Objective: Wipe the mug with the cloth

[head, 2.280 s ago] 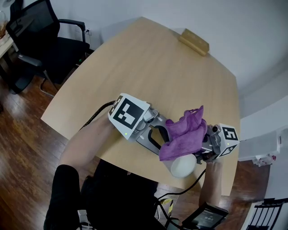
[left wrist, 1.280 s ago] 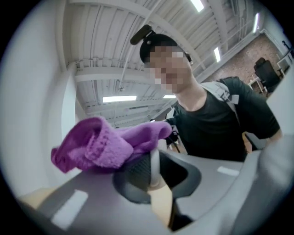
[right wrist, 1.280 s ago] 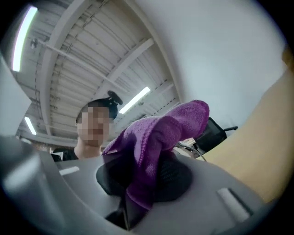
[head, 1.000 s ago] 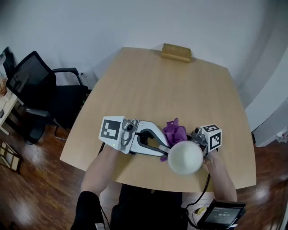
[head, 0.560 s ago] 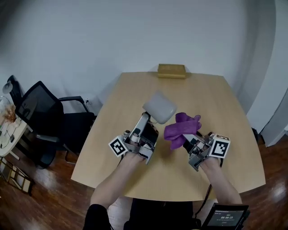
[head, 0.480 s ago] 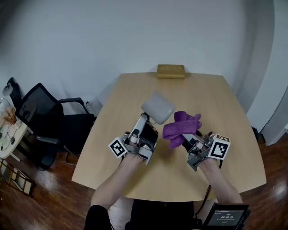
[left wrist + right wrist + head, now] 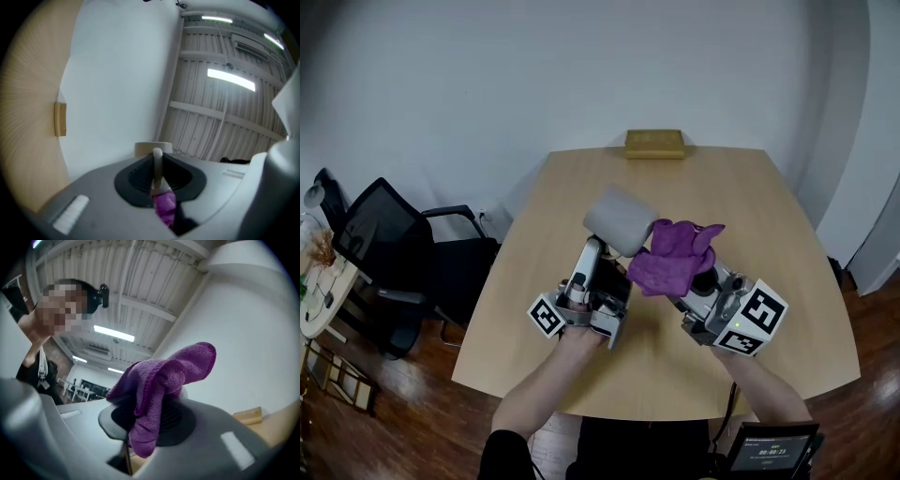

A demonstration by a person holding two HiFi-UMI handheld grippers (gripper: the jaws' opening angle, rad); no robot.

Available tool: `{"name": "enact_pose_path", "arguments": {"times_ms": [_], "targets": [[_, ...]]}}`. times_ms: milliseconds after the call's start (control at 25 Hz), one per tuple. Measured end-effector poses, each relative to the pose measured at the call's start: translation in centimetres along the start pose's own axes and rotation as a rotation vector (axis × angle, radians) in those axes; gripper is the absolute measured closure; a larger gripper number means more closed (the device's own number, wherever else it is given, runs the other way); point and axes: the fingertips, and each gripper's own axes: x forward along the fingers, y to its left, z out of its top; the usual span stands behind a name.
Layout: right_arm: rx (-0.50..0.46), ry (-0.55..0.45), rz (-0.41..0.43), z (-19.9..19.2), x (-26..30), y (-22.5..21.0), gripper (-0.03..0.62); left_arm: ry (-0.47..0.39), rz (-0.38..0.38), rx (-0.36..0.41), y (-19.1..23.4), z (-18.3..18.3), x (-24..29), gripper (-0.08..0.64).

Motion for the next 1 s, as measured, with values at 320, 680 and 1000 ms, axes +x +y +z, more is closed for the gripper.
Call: {"name": "enact_pose_path", "arguments": {"times_ms": [320,680,1000], "targets": [[-0.12,0.015,-0.013,-0.4,-0.2,-0.2,0.511,0.047,-0.025,-0.044,-0.3,-2.2,-0.1,0.495],[-0.01,0.11,-0.236,-3.6,-3.1,-7.3,0.511,0.131,-0.087,0.008,-1.0,-2.8,-0.2,0.497],[-0.043,-0.021,0.076,-0.9,-0.2,0.4,0.511,0.021,-0.052,0.035,-1.0,0.1,-0.2,0.497]]}}
